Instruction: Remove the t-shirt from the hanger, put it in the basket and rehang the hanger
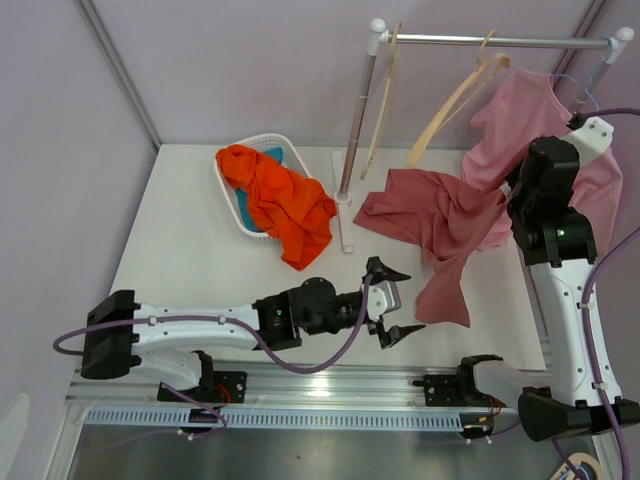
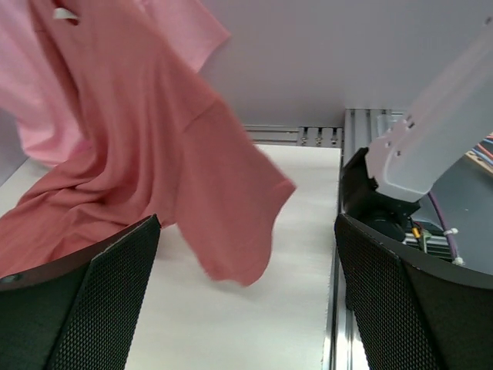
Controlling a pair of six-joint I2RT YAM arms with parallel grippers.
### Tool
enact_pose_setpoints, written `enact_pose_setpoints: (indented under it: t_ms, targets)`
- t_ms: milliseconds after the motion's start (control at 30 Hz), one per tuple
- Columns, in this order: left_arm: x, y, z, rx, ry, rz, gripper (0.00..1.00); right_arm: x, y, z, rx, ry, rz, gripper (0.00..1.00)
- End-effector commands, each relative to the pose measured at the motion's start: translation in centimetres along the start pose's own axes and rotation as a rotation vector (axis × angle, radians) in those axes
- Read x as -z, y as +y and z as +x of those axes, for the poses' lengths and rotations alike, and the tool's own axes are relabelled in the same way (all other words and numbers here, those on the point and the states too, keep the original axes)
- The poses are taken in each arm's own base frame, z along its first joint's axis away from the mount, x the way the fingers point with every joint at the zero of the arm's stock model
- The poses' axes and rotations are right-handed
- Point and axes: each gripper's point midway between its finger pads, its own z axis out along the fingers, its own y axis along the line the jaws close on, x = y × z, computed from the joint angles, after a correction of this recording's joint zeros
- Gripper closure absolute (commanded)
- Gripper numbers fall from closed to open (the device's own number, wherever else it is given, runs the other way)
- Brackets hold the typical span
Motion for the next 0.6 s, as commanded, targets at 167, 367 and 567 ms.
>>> enact_pose_setpoints:
  t_ms: [167, 367, 567]
  targets:
    - [-5.3, -0.6, -3.2, -0.015, -0.102, 0.041, 0.01, 0.8, 1.5, -2.3, -0.087, -0.048, -0.062, 1.00]
    - [-9.5, 1.8, -0.1, 0.057, -0.012, 0.005, 0.01, 1.4, 1.7, -2.6, -0.089, -0.049, -0.092, 1.00]
    - [-12.1, 3.8, 0.7, 0.036, 0.071, -0.048, 0.98, 1.8, 1.8, -3.0, -0.092, -0.057, -0.106, 1.00]
